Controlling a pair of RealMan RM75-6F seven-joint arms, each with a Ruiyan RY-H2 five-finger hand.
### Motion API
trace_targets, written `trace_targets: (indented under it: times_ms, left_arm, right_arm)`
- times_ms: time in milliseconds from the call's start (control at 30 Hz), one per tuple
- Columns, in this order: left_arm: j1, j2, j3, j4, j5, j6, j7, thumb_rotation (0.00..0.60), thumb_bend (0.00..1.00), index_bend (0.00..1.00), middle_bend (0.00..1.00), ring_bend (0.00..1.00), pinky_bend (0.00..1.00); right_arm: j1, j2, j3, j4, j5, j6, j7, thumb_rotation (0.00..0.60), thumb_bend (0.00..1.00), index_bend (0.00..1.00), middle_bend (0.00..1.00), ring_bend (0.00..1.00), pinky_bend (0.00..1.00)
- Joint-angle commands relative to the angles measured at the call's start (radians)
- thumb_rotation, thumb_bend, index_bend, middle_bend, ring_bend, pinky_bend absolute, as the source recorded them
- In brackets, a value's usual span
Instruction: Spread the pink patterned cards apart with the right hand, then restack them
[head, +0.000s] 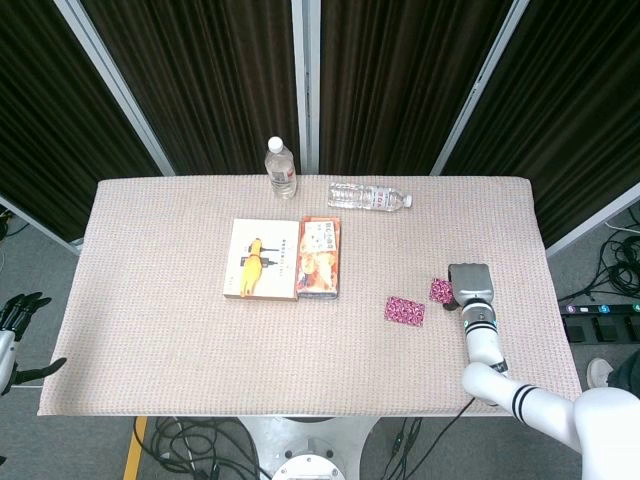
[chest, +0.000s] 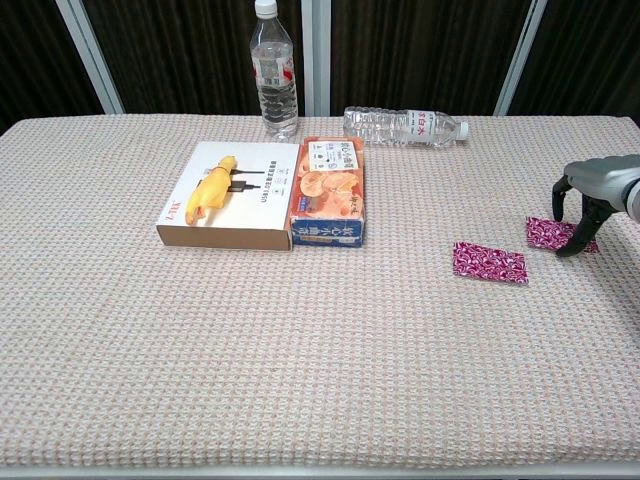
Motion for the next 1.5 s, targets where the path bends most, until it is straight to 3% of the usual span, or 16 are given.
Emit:
trace_targets:
  times_ms: [33, 267, 567, 1267, 1500]
  left_arm:
    - [-0.001, 0.0, 0.0, -0.001, 0.001, -0.001, 0.001, 0.6, 0.03, 0.21, 0.22, 0.09, 0.27]
    - [-0.002, 0.001, -0.002, -0.006, 0.002, 0.003, 0.001, 0.6, 0.03, 0.21, 0.22, 0.09, 0.27]
    - [0.002, 0.006, 0.0, -0.006, 0.0, 0.006, -0.004, 0.6, 0.03, 0.21, 0.22, 0.09, 0.27]
    - [0.012, 0.001, 0.0, 0.018, 0.004, 0.023, -0.032, 0.6, 0.03, 0.21, 0.22, 0.09, 0.27]
    - [0.015, 0.002, 0.0, 0.019, 0.002, 0.024, -0.033, 0.6, 0.03, 0.21, 0.22, 0.09, 0.27]
  right_arm:
    - [0.0, 0.032, 0.009, -0.06, -0.011, 0.025, 0.001, 0.512, 0.04, 0.42, 1.0, 1.0, 1.0]
    - [0.006, 0.073, 0.009, -0.194, -0.021, 0.078, -0.021, 0.516, 0.04, 0.43, 1.0, 1.0, 1.0]
    - [0.031, 0.022, -0.002, -0.273, -0.008, 0.133, -0.062, 0.51, 0.04, 0.43, 1.0, 1.0, 1.0]
    - [0.043, -0.029, -0.025, -0.275, 0.005, 0.153, -0.09, 0.512, 0.04, 0.42, 1.0, 1.0, 1.0]
    - [0.045, -0.029, -0.029, -0.272, 0.006, 0.147, -0.089, 0.488, 0.02, 0.41, 1.0, 1.0, 1.0]
